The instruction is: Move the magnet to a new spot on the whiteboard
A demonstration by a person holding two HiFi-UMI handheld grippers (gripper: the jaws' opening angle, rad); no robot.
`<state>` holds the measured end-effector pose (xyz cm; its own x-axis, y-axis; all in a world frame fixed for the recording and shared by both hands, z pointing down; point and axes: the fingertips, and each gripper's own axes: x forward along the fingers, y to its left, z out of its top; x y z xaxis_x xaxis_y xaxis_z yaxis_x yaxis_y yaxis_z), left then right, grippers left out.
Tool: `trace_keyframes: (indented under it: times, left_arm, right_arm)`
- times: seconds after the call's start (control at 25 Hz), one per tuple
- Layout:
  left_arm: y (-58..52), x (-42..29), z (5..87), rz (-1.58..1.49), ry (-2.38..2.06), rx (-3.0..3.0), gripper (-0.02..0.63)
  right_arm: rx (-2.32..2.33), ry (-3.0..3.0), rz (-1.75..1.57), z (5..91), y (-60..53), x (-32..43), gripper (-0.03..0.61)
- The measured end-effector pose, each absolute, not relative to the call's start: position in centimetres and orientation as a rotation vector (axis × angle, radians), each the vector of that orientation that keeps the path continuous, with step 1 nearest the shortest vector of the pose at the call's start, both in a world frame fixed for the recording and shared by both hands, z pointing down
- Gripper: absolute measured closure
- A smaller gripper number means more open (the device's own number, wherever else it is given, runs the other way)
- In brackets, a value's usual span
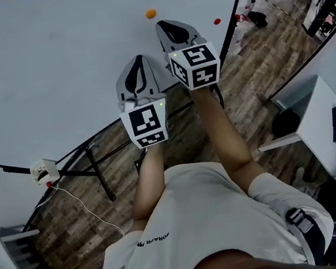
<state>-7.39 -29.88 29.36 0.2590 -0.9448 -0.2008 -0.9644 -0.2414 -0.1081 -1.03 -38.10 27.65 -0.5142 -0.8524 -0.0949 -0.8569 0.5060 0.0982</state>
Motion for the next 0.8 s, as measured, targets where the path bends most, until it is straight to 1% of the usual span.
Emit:
trace_keyframes:
  times: [0.12,0.8]
  left_arm:
    - [-29.7,-7.3,29.3,0.136,1.787,-2.317,0.611]
    - [-29.1,-7.1,28.7,0.174,1.767,-2.320,0.612]
  right_arm:
    - [-1.532,2.689,0.225,27.4,-37.5,-1.0,0.565]
    - [-1.506,2.642,0.267,27.0,-34.2,-0.6,0.565]
